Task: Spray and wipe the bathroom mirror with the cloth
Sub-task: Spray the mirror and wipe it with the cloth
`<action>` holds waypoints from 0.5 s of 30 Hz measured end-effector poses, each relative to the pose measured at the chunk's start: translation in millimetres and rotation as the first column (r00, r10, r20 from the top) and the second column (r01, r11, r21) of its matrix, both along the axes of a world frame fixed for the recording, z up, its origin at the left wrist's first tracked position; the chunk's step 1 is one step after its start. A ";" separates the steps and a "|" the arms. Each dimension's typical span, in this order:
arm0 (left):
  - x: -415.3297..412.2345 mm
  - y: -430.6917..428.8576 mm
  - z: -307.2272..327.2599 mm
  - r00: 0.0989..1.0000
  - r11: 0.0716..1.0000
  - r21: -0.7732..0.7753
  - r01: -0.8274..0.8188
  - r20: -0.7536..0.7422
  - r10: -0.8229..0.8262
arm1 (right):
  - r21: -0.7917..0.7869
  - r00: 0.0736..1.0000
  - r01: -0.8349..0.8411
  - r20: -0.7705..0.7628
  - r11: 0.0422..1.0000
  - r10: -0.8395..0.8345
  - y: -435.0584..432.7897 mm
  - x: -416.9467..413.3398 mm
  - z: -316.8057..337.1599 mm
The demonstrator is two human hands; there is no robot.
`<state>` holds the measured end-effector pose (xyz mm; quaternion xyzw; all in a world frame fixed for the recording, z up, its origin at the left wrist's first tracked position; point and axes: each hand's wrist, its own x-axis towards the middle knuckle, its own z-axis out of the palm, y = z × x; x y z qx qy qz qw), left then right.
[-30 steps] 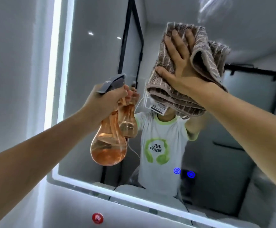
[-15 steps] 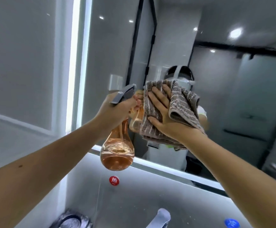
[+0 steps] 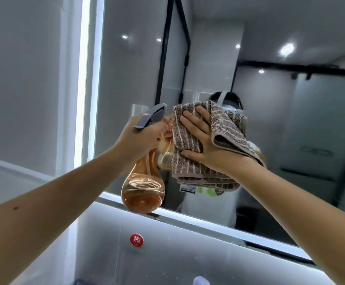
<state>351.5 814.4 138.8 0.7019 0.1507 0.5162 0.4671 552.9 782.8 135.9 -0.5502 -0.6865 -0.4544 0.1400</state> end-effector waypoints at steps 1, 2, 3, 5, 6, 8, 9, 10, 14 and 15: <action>-0.1 1.5 2.3 1.000 1.000 -0.002 -0.006 0.005 0.006 | 0.007 1.000 -0.004 -0.021 1.000 0.005 -1.4 0.6 5.8; 0.3 2.4 7.3 1.000 1.000 0.000 -0.009 0.013 0.009 | 0.020 0.999 -0.004 -0.042 1.000 0.005 -3.1 1.8 14.8; 1.0 3.5 12.3 1.000 1.000 0.002 -0.013 0.025 0.013 | 0.040 0.998 0.003 -0.062 0.999 -0.001 -5.5 2.5 24.6; 5.3 6.9 26.1 0.998 1.000 0.026 -0.007 0.055 0.006 | 0.073 0.996 0.050 -0.078 0.996 -0.044 -9.5 5.2 49.0; 7.9 8.3 31.8 0.998 0.999 0.040 -0.002 0.061 -0.001 | 0.070 0.993 0.081 -0.087 0.994 -0.075 -10.7 6.3 58.7; 14.8 8.6 50.3 0.996 0.999 0.045 0.008 0.088 -0.012 | 0.080 0.990 0.105 -0.099 0.991 -0.097 -13.1 9.2 82.8; 17.8 8.0 61.2 0.994 0.999 0.039 0.014 0.103 -0.018 | 0.101 0.990 0.101 -0.110 0.990 -0.090 -14.4 10.3 95.9; 19.8 6.1 72.6 0.994 0.999 0.043 0.022 0.107 -0.026 | 0.132 0.989 0.098 -0.121 0.986 -0.082 -15.2 11.7 110.8; 32.8 7.4 116.5 0.984 0.994 0.090 0.066 0.157 -0.079 | 0.215 0.978 0.150 -0.173 0.965 -0.113 -20.8 13.0 181.2; 34.6 5.9 129.6 0.979 0.993 0.089 0.083 0.179 -0.098 | 0.221 0.975 0.164 -0.184 0.961 -0.124 -22.3 10.4 198.6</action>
